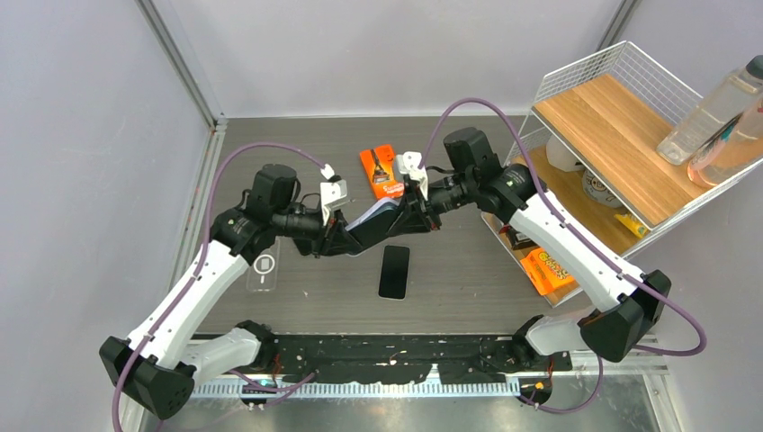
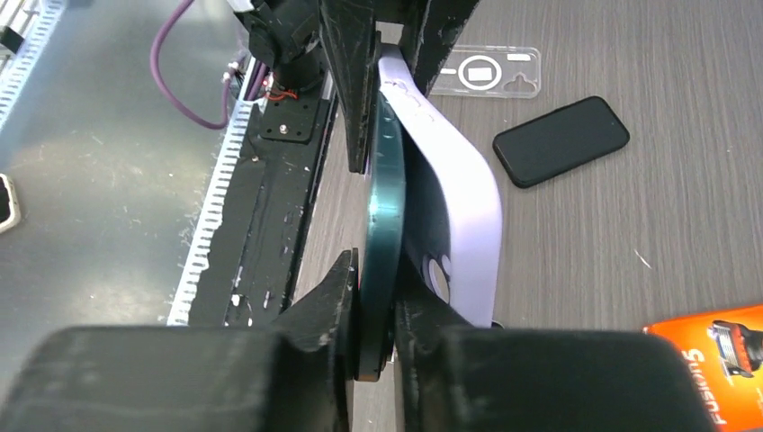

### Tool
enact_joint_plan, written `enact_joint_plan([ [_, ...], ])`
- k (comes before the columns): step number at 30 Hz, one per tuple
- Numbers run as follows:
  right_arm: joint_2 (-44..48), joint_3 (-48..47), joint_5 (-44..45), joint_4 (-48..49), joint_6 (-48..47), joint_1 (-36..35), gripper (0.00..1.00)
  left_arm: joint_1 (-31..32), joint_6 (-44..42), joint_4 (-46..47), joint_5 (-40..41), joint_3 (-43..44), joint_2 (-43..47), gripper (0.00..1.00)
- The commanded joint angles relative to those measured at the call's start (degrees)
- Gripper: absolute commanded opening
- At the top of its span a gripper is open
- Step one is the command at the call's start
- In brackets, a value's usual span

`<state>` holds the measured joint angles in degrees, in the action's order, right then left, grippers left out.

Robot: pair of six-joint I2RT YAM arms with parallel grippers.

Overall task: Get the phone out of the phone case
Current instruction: Remove the phone case from the phone.

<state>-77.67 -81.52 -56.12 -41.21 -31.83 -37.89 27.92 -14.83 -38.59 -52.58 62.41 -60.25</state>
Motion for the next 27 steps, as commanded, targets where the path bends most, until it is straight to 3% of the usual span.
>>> enact_joint_plan([
  [1,-0.30,0.23,-1.37,-1.05,0.17,-1.31,0.07,-0.24,5.38,14.48,-1.60,2.03,0.46,0.13],
  [6,1.89,1.17,3.98,-0.99,-1.28,-1.31,0.05,-0.31,10.13,15.42,-4.26,2.73,0.20,0.69],
  [9,1.83,1.34,4.46,-1.81,-2.24,-1.66,0.05,-0.32,14.21,17.66,-5.47,3.90,-1.18,0.88],
  [13,1.77,1.58,5.15,-2.27,-2.95,-1.98,0.05,-0.32,19.30,20.86,-3.70,5.11,-3.08,0.89],
  [21,1.41,1.52,5.65,-2.85,-3.67,-2.44,0.05,-0.34,26.61,26.08,-0.57,6.19,-6.75,0.78],
  [27,1.54,1.19,5.77,-3.07,-3.60,-2.54,0.05,-0.24,27.37,25.55,1.96,6.55,-8.65,0.71],
])
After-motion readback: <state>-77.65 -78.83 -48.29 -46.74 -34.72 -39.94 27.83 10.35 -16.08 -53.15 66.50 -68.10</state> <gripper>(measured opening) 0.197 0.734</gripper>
